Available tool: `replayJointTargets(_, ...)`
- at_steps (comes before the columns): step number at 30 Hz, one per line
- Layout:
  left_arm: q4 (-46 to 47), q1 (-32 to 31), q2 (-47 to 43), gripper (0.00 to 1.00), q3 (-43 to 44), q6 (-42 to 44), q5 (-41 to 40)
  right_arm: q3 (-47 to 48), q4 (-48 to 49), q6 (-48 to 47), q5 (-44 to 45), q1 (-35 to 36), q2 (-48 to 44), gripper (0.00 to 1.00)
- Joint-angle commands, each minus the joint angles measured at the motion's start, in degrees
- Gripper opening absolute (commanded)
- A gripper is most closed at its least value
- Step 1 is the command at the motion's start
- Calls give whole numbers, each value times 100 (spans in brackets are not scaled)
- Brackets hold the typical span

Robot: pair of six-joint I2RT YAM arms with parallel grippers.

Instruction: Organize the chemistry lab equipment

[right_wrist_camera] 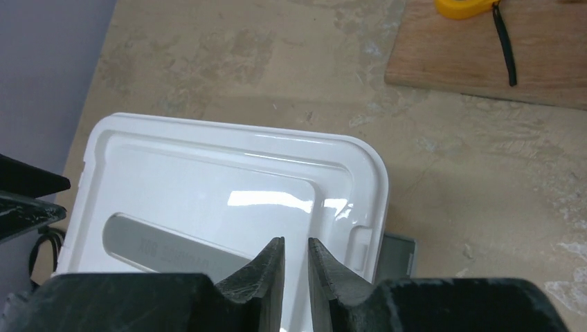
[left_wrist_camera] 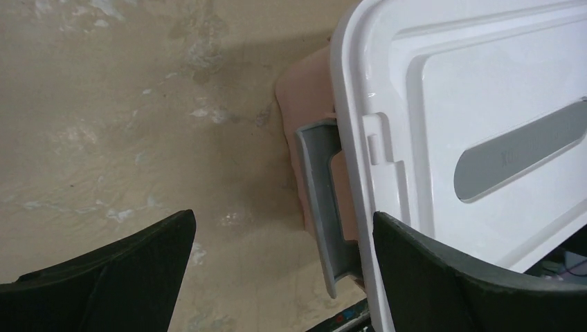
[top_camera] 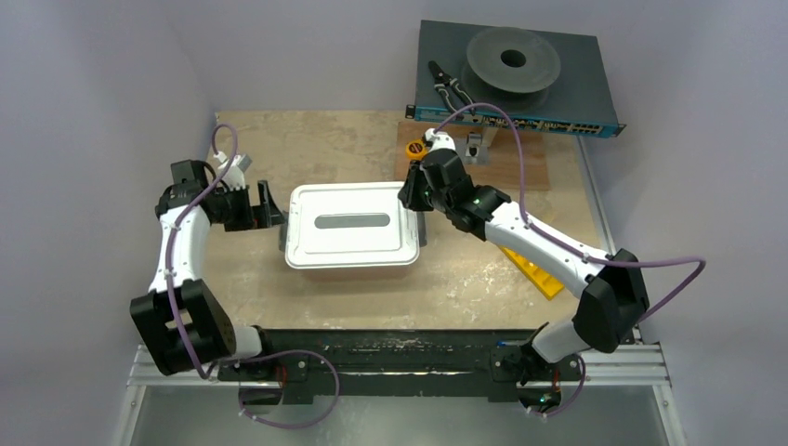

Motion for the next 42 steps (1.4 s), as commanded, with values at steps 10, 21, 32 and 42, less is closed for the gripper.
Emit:
replayJointTargets(10,28,347,786,100,-218,-278,2210,-369,381,69,-31,-3,190,18)
replayJointTargets(21,643,334,461,100,-744,-326,2672,-716,540,102,-98,-9,358,14)
replayJointTargets(32,1267,-47,99,100,-1028,-690,2947,-1012,672,217,-142,-6,451,11)
replayJointTargets(42,1337,-229,-208,98,-1012,-609,2543,-1135,700,245,-134,-3,415,8)
